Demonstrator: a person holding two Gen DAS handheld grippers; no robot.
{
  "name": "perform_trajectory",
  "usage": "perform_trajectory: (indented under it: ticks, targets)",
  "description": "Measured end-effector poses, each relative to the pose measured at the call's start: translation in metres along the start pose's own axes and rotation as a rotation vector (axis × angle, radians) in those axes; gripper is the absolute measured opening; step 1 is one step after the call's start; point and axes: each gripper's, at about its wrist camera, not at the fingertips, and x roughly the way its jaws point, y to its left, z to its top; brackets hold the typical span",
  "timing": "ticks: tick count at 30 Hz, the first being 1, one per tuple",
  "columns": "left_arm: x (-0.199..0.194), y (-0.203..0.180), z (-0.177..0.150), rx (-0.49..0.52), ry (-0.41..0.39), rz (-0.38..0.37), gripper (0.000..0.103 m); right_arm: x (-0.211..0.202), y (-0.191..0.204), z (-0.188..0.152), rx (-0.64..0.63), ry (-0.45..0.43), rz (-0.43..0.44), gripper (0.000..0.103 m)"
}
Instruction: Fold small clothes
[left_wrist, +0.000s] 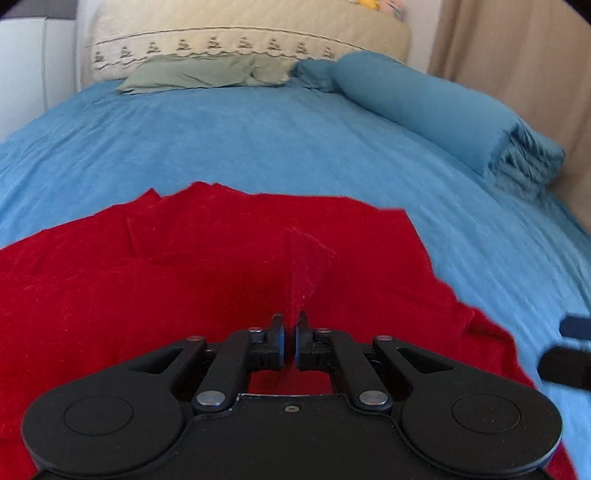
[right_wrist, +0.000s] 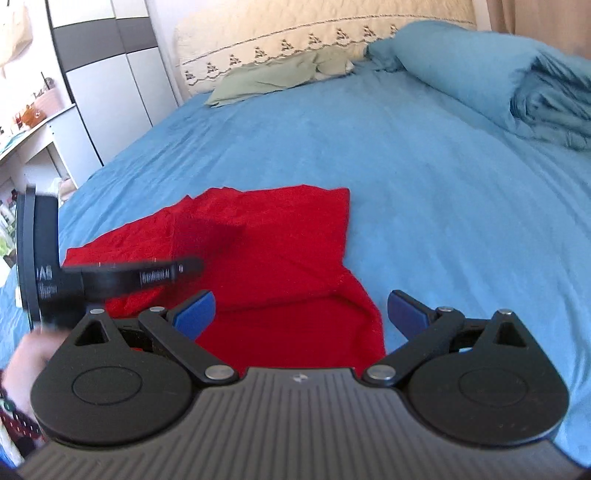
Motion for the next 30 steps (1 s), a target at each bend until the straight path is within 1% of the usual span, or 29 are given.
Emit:
perform_trajectory:
  ticks: [1, 2, 3, 4, 5, 6, 8, 12, 13, 15, 18, 19, 20, 22, 23, 25, 29, 30]
  targets:
    - [-0.001, -0.001, 0.000, 0.009, -0.003, -0.012, 0.027, 0.002, -0.003, -0.001, 0.011, 0.000, 0.001, 0.103]
    - [-0.005, 0.000, -0.001, 0.008, -0.001, -0.032, 0.043, 0.004, -0.005, -0.001, 0.023, -0.001, 0.003, 0.103]
    - [-0.008, 0.001, 0.000, -0.002, -0.007, -0.050, 0.072, 0.006, -0.007, -0.002, 0.038, -0.002, 0.006, 0.103]
    - [-0.014, 0.005, -0.001, -0.015, -0.024, -0.060, 0.087, 0.005, -0.008, -0.005, 0.046, -0.003, 0.008, 0.103]
    - [-0.024, 0.011, -0.003, -0.028, -0.049, -0.061, 0.091, 0.006, -0.009, -0.005, 0.055, -0.005, 0.013, 0.103]
    - [-0.033, 0.017, -0.004, -0.035, -0.069, -0.055, 0.093, 0.007, -0.009, -0.004, 0.058, -0.007, 0.018, 0.103]
    - [-0.048, 0.033, -0.002, -0.041, -0.088, -0.020, 0.093, 0.010, -0.007, -0.002, 0.057, -0.013, 0.033, 0.103]
    - [-0.078, 0.075, -0.008, -0.065, -0.128, 0.098, 0.095, 0.024, 0.010, 0.002, 0.055, -0.002, 0.106, 0.103]
    - [-0.083, 0.085, -0.009, -0.076, -0.131, 0.124, 0.095, 0.030, 0.016, 0.004, 0.058, 0.009, 0.125, 0.103]
    - [-0.089, 0.106, -0.012, -0.105, -0.130, 0.173, 0.095, 0.042, 0.028, 0.004, 0.065, 0.018, 0.135, 0.103]
    - [-0.101, 0.132, -0.019, -0.146, -0.137, 0.226, 0.095, 0.061, 0.045, 0.005, 0.068, 0.033, 0.153, 0.103]
    - [-0.104, 0.139, -0.022, -0.158, -0.141, 0.242, 0.095, 0.068, 0.051, 0.005, 0.059, 0.039, 0.150, 0.098]
    - [-0.106, 0.147, -0.025, -0.169, -0.141, 0.263, 0.095, 0.075, 0.055, 0.006, 0.052, 0.045, 0.145, 0.095]
    - [-0.110, 0.158, -0.028, -0.191, -0.135, 0.302, 0.095, 0.088, 0.062, 0.007, 0.049, 0.066, 0.137, 0.083]
    - [-0.112, 0.165, -0.030, -0.207, -0.133, 0.317, 0.095, 0.093, 0.064, 0.006, 0.054, 0.078, 0.135, 0.080]
    - [-0.117, 0.178, -0.038, -0.241, -0.134, 0.320, 0.095, 0.105, 0.069, 0.006, 0.058, 0.113, 0.116, 0.074]
    - [-0.127, 0.190, -0.049, -0.277, -0.141, 0.322, 0.095, 0.109, 0.075, 0.005, 0.056, 0.113, 0.061, 0.069]
    - [-0.128, 0.192, -0.051, -0.281, -0.139, 0.323, 0.095, 0.109, 0.076, 0.005, 0.057, 0.111, 0.052, 0.064]
